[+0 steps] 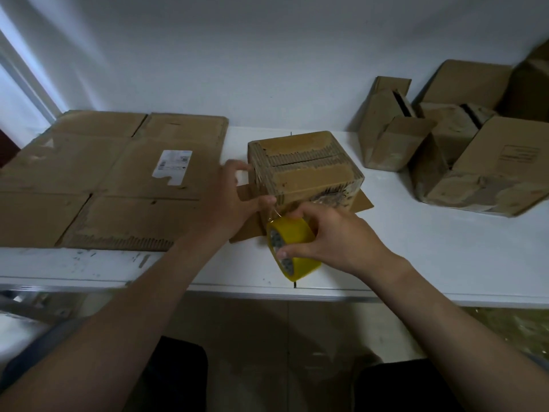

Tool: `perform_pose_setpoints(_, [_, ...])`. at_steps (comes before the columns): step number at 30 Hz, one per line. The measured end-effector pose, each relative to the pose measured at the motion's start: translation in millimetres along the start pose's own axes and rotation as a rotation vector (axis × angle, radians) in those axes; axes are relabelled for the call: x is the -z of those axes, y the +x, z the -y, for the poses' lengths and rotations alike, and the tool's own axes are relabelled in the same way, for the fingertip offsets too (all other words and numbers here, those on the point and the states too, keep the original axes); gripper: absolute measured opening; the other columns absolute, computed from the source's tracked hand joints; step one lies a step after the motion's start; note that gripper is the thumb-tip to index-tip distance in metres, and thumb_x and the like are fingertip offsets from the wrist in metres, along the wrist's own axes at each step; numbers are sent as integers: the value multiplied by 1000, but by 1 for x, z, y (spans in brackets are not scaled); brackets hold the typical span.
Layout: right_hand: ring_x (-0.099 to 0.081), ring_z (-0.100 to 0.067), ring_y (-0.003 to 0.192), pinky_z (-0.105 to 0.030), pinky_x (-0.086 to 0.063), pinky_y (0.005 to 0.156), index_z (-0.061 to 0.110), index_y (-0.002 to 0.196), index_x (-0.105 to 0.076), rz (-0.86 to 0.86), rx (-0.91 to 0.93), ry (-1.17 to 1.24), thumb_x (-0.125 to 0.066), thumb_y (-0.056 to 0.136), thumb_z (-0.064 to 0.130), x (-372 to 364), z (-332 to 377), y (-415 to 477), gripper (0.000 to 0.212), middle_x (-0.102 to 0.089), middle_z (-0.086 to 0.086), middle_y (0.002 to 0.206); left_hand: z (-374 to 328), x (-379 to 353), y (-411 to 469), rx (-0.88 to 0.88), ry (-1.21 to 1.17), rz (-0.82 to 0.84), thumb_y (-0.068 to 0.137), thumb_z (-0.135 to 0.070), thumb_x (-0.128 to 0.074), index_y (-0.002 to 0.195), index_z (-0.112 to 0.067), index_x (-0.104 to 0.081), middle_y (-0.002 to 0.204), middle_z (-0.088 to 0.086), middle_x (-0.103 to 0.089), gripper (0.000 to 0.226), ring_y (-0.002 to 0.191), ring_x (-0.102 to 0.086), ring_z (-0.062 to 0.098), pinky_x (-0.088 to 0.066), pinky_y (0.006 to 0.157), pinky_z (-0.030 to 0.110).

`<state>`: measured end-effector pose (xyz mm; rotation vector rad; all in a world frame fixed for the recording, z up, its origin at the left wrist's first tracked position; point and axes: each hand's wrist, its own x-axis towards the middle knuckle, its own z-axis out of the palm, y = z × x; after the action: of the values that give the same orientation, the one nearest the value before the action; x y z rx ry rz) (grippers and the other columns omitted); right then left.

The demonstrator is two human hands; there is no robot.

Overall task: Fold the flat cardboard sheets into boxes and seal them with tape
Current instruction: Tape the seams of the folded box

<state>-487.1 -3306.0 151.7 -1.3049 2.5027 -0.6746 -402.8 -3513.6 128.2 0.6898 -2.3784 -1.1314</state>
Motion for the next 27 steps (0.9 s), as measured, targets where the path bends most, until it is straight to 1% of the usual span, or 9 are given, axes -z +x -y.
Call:
perform_pose_setpoints(3, [-60, -7, 101, -35, -56, 82, 44, 120, -58, 14, 11, -19, -65, 66, 84, 1, -4, 0, 67, -64, 19, 115, -5, 5, -26, 310, -151, 211, 95, -41, -66, 116, -20, -53, 98, -5, -68, 33, 88, -68, 16, -56, 72, 36])
perform_pose_setpoints(6, [-62, -8, 104, -39, -57, 85, 46, 129, -59, 18, 39, -22, -46, 79, 83, 3, -7, 0, 63, -65, 18, 121, -15, -3, -55, 450, -442, 380, 100, -40, -57, 124, -13, -56, 97, 5, -77, 36, 86, -76, 21, -62, 75, 38])
perform_pose_setpoints(8, [-63, -9, 107, -40, -55, 87, 50, 133, -58, 33, 77, -9, -39, 92, 72, 7, -9, -2, 51, -67, 19, 124, -21, -14, -66, 470, -550, 366, 97, -38, -64, 131, -13, -53, 108, 11, -75, 44, 90, -76, 24, -62, 82, 41])
perform_pose_setpoints(10, [-61, -10, 109, -39, -53, 88, 49, 136, -57, 49, 86, 10, -42, 102, 54, 15, -14, -7, 36, -67, 18, 126, -26, -25, -68, 498, -583, 288, 94, -30, -71, 140, -12, -48, 113, 14, -72, 55, 89, -76, 25, -62, 82, 42])
perform_pose_setpoints(13, [-63, -14, 104, -37, -51, 86, 43, 127, -65, 31, -34, -92, -52, 102, 39, 28, -38, -17, 28, -69, 13, 117, -34, -34, -67, 554, -646, 194, 94, -23, -70, 145, -12, -44, 111, 17, -70, 58, 87, -76, 27, -63, 74, 37])
perform_pose_setpoints(15, [-64, -18, 104, -35, -50, 87, 37, 122, -69, 77, -161, -213, -60, 98, 37, 36, -62, -24, 26, -69, 9, 115, -39, -37, -70, 572, -659, 174, 96, -23, -67, 147, -15, -43, 114, 17, -69, 57, 87, -76, 28, -63, 71, 36])
perform_pose_setpoints(19, [-59, -14, 106, -29, -47, 88, 36, 118, -72, 160, -322, -293, -67, 94, 30, 42, -102, -42, 25, -65, 9, 120, -47, -44, -74, 585, -690, 144, 99, -21, -64, 149, -20, -42, 117, 11, -64, 54, 90, -74, 28, -62, 67, 35])
perform_pose_setpoints(23, [-58, -22, 118, -34, -45, 99, 30, 130, -67, 171, -362, -310, -69, 95, 38, 30, -119, -53, 36, -57, 3, 134, -48, -49, -76, 589, -696, 94, 100, -22, -62, 146, -20, -45, 111, 7, -65, 49, 90, -71, 26, -60, 72, 39])
perform_pose_setpoints(27, [-61, -23, 102, -29, -45, 87, 22, 122, -70, 124, -332, -265, -67, 96, 36, 22, -126, -52, 31, -60, -4, 118, -50, -50, -76, 611, -708, 67, 99, -21, -63, 145, -21, -48, 109, 5, -64, 49, 98, -69, 29, -59, 84, 46])
